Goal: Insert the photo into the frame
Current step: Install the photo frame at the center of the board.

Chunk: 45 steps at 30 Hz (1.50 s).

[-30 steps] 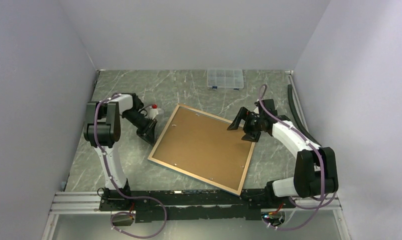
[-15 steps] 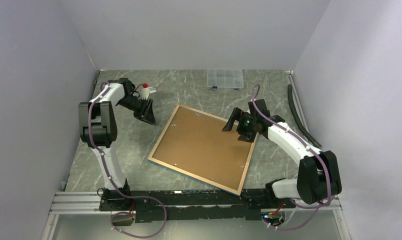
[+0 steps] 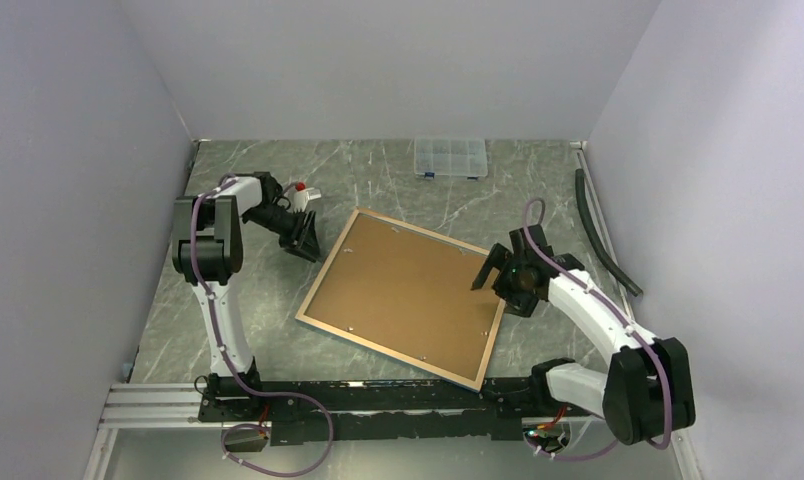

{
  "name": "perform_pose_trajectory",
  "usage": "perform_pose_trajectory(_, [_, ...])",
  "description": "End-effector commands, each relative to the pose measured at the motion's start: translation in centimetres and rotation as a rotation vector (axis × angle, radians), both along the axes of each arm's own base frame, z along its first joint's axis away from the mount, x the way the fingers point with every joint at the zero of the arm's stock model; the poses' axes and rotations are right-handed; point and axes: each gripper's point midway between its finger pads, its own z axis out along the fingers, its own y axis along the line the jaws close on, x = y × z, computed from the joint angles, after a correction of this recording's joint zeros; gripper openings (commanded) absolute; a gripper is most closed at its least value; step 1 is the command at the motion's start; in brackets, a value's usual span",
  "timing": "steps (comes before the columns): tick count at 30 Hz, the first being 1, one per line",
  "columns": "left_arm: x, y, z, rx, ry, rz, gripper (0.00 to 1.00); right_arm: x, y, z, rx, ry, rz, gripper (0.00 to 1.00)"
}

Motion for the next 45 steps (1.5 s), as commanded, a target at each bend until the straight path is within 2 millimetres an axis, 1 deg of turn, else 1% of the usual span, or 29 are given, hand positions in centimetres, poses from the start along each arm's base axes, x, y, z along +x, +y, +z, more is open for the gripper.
perform_pose_trajectory(1, [-0.2, -0.3, 0.5, -0.022, -0.046, -0.009, 0.46, -0.7, -0.7, -2.0, -0.027, 0.045, -0.039, 1.0])
perform_pose_trajectory(4, [-0.7, -0.3, 0.4, -0.024, -0.04, -0.011, 0.45, -0.2, -0.4, -3.6, 0.004, 0.063, -0.048, 1.0])
perform_pose_trajectory(6, [-0.9, -0.3, 0.3, -0.023, -0.043, -0.014, 0.44, 0.7, 0.1, -4.1, 0.024, 0.055, -0.042, 1.0])
perform_pose_trajectory(8, [-1.3, -0.2, 0.2, -0.023, -0.037, -0.019, 0.43, 2.1, 0.6, -3.8, 0.042, 0.028, -0.028, 1.0])
perform_pose_trajectory(11, [-2.0, -0.2, 0.0, -0.024, -0.03, -0.037, 0.42, 4.4, 0.9, -2.8, 0.048, -0.008, -0.016, 1.0])
perform_pose_trajectory(12, [-2.6, -0.7, -0.2, -0.023, -0.031, -0.069, 0.41, 5.3, 0.8, -2.3, 0.046, -0.021, -0.01, 1.0])
perform_pose_trajectory(15, [-4.1, -0.7, -0.9, 0.004, -0.02, -0.135, 0.4, 7.7, 0.5, -1.1, 0.035, -0.048, 0.0, 1.0])
perform_pose_trajectory(19, [-5.8, -0.8, -0.5, -0.011, -0.004, -0.172, 0.4, 9.9, -0.2, -0.4, 0.017, -0.057, 0.007, 1.0])
perform_pose_trajectory(25, [-8.9, -0.7, 0.6, -0.04, 0.013, -0.231, 0.42, 10.7, -2.8, -1.0, -0.088, -0.025, -0.019, 1.0])
perform_pose_trajectory(27, [-9.2, -0.6, 0.8, -0.031, 0.011, -0.233, 0.45, 11.1, -3.6, -0.3, -0.119, -0.037, -0.037, 1.0])
perform_pose_trajectory(29, [-9.1, -0.5, 1.3, -0.033, -0.003, -0.226, 0.46, 11.8, -4.3, 1.1, -0.148, -0.075, -0.063, 1.0])
perform_pose_trajectory(30, [-8.9, -0.5, 1.8, -0.038, -0.008, -0.215, 0.47, 12.1, -4.5, 2.3, -0.153, -0.105, -0.075, 1.0])
perform_pose_trajectory(32, [-7.6, -0.3, 2.7, -0.056, -0.012, -0.156, 0.46, 12.4, -4.0, 4.0, -0.141, -0.149, -0.085, 1.0])
perform_pose_trajectory(34, [-5.6, 0.7, 3.3, -0.083, -0.015, -0.062, 0.47, 12.7, -2.1, 5.5, -0.109, -0.201, -0.065, 1.0])
perform_pose_trajectory(37, [-3.0, 1.4, 3.1, -0.098, -0.027, 0.019, 0.46, 13.1, 3.8, 6.6, -0.008, -0.243, 0.019, 1.0])
perform_pose_trajectory(39, [-1.7, 1.2, 2.6, -0.111, -0.025, 0.045, 0.46, 13.1, 8.6, 6.9, 0.076, -0.245, 0.095, 1.0])
perform_pose_trajectory(40, [-1.3, 1.0, 2.2, -0.13, -0.006, 0.058, 0.46, 13.5, 11.2, 7.4, 0.116, -0.261, 0.128, 1.0])
perform_pose_trajectory(41, [-1.0, 0.7, 2.2, -0.146, 0.0, 0.06, 0.46, 13.4, 13.3, 7.1, 0.145, -0.255, 0.16, 1.0])
perform_pose_trajectory(42, [-0.8, 0.5, 2.0, -0.167, 0.018, 0.063, 0.46, 13.6, 15.6, 7.4, 0.178, -0.259, 0.191, 1.0])
perform_pose_trajectory(43, [-0.7, 0.2, 2.0, -0.19, 0.028, 0.067, 0.46, 13.5, 17.4, 6.9, 0.2, -0.244, 0.218, 1.0])
perform_pose_trajectory(44, [-0.7, 0.0, 2.0, -0.212, 0.035, 0.068, 0.47, 13.9, 19.4, 7.5, 0.225, -0.254, 0.246, 1.0])
perform_pose_trajectory(45, [-0.7, -0.3, 2.1, -0.234, 0.043, 0.07, 0.47, 14.1, 21.1, 7.3, 0.239, -0.249, 0.269, 1.0])
